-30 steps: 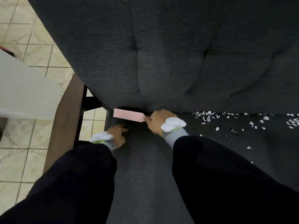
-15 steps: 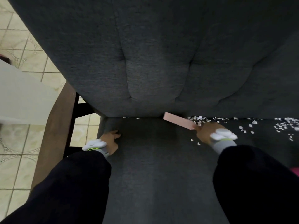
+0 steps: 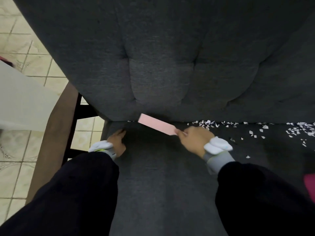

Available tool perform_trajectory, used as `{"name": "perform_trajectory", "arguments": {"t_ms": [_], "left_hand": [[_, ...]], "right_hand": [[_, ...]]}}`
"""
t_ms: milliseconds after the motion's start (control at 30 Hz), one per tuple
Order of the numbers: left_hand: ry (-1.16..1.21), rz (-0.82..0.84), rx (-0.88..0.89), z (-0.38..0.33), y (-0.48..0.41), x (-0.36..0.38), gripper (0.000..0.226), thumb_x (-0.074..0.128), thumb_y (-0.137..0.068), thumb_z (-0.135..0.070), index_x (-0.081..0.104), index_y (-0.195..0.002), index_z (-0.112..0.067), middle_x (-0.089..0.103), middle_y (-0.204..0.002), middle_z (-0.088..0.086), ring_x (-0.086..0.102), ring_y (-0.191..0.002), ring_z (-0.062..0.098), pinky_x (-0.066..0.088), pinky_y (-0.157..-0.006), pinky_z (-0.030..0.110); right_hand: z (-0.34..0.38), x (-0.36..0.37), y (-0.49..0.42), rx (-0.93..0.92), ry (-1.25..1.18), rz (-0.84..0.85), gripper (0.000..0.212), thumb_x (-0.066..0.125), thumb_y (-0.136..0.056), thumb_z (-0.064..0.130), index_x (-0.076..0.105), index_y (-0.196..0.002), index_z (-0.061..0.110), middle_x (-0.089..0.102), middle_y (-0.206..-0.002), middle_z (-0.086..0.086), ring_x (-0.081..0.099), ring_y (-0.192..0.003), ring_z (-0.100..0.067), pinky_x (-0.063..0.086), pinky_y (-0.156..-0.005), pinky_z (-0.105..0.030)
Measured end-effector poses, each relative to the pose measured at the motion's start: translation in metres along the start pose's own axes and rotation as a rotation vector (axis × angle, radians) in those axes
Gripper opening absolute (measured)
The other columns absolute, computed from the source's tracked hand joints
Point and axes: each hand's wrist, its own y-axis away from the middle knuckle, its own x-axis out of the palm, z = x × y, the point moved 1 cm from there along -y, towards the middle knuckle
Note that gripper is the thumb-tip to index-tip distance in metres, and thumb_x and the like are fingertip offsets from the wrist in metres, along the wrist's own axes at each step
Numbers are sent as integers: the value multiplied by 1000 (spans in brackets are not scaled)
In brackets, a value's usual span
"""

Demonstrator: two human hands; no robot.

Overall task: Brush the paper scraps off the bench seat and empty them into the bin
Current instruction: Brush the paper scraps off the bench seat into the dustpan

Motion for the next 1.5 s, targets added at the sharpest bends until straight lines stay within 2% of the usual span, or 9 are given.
{"name": "perform_trajectory", "arguments": {"t_ms": [267,433,567,800,933,1134,1234,1367,1500], "left_hand": [[-41,-45,33,17,-3,10,63,43,-86,-5,29,-146,-20,22,-155,1,26,-139,26,19,-114,28],[-90,-17,121,24,-6,14,65,43,-83,-6,30,-145,-20,22,-155,-1,25,-140,24,15,-116,28],[-81,-21,127,26,-8,16,66,40,-83,-2,29,-145,-22,22,-155,-5,21,-142,22,15,-117,26],[-109,-40,127,22,-5,14,64,39,-85,-3,29,-146,-21,19,-155,-6,21,-141,20,13,-114,21],[-116,-24,103,18,-5,15,63,40,-86,-5,27,-147,-19,17,-156,-5,19,-143,19,13,-114,21],[-128,12,73,13,-4,7,60,42,-87,-7,31,-145,-17,24,-154,0,25,-141,21,18,-114,25],[-138,0,67,13,-9,1,55,52,-86,-14,37,-139,-17,33,-148,5,33,-135,24,27,-110,29],[-301,44,124,8,-18,-4,81,59,-86,-26,9,-150,-21,16,-153,5,22,-139,28,30,-111,37],[-331,81,164,6,-20,4,82,56,-88,-17,2,-150,-23,10,-157,2,17,-141,29,24,-114,37]], "right_hand": [[93,20,-43,-231,81,13,55,30,-94,57,66,-89,15,64,-87,-7,58,-76,-27,39,-62,-30],[102,28,-69,-169,132,47,59,30,-91,63,64,-88,15,61,-85,-6,56,-74,-26,49,-69,-32],[68,22,-83,-105,181,3,65,29,-89,66,67,-104,15,65,-110,-13,62,-98,-33,52,-84,-46],[-65,-8,-54,53,325,32,70,17,-89,68,60,-120,23,62,-121,-11,58,-111,-30,45,-91,-38],[-101,-22,-27,93,295,-4,92,0,-72,82,67,-97,25,67,-107,-11,63,-100,-30,48,-84,-36],[-32,-19,-7,-6,160,22,60,24,-90,67,49,-60,20,68,-104,-12,63,-100,-30,45,-78,-33],[17,-9,-20,-131,126,5,57,30,-89,66,58,-72,21,68,-103,-11,63,-100,-30,46,-78,-33],[72,4,-42,-253,147,19,51,33,-93,58,64,-102,19,66,-109,-10,62,-100,-31,46,-77,-35],[107,18,-59,-279,177,125,39,37,-97,41,61,-110,13,64,-106,-9,61,-89,-28,41,-67,-31]]}}
